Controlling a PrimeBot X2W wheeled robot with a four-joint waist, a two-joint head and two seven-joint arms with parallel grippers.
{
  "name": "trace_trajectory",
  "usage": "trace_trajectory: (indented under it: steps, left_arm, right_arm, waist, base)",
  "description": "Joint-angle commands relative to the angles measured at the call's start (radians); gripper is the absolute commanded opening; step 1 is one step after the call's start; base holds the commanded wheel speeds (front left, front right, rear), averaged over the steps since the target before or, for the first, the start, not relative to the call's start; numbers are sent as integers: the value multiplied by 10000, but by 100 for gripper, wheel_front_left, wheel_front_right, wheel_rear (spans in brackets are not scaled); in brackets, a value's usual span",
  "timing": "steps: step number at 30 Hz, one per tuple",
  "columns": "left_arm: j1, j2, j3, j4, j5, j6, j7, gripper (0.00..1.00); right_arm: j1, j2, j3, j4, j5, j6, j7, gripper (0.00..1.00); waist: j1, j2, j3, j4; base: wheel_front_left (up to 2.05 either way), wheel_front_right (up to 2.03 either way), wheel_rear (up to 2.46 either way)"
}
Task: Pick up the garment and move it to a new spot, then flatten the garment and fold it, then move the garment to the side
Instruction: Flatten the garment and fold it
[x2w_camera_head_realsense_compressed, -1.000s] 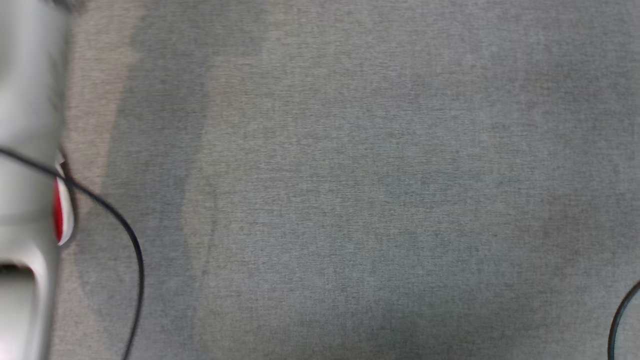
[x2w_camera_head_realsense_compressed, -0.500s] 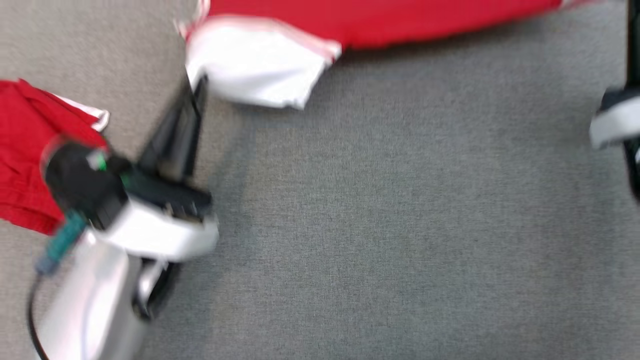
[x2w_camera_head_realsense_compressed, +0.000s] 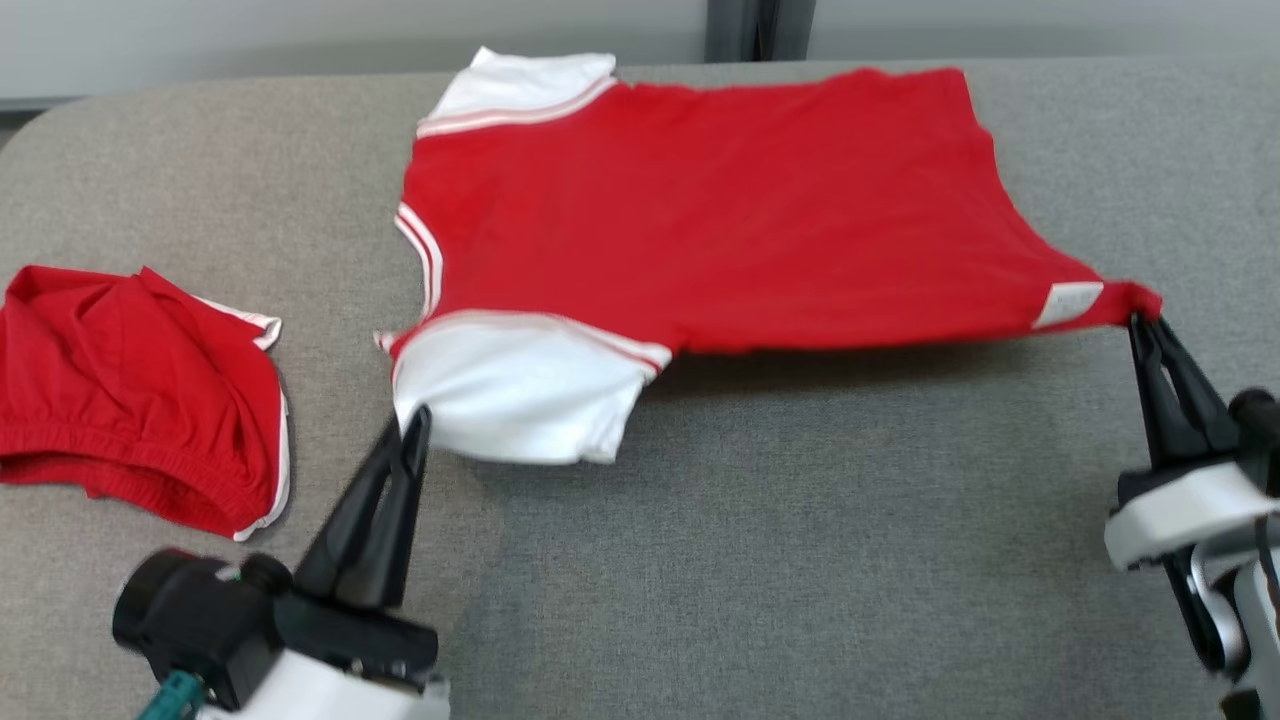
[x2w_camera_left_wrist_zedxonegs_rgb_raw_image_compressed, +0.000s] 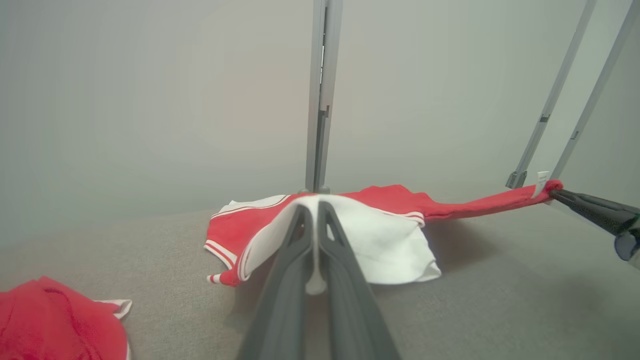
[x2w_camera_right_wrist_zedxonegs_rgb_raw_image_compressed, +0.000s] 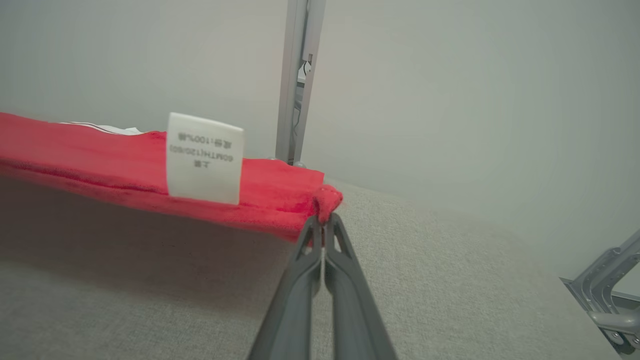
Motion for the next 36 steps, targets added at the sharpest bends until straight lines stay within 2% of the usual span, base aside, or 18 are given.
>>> trace_trajectory:
  steps: [1,3,8,11,14,26,36]
  left_arm:
    - [368,230,-52,-258,6,25,187,0]
    - [791,423,-276,-609,-44,-122,475,0]
    - [1545,786,-594,-1253,-226,-123,1275,0]
    - [1506,830,-569,-1288,-447,-41,1728,0]
    - [791,551,-555,-843,-789,-229,1812,0]
    - [-2178,-316,-332,2201,-998,-758,1044,0]
    - [-4485,-481,-345,5167,-365,-1121,172,0]
  right_arm:
    - [460,0,-150,-242,-92,0,-12,0]
    - [984,-2,-294,-594,-83,0,-12,0]
    - [2108,-121,-463,-1380,-185,0,-12,0]
    - [2530,-55,-484,-1647,-222,0,-12,0]
    - [2205,119,-517,-1394,-289,0,-12,0]
    - [174,547,-541,208,-669,0,-12,0]
    - [-1406,617,-189,1256,-825,0,-12,0]
  waist:
    - [0,0,-295,-18]
    - [0,0,-399,-28]
    - [0,0,-518,-78]
    - [0,0,-463,-190]
    - [0,0,-340,-319]
    - [0,0,469,-500]
    - [0,0,1158,-521]
  base:
    - [0,0,0]
    - [0,0,0]
    - [0,0,0]
    - [0,0,0]
    - [0,0,0]
    - [0,0,0]
    - [0,0,0]
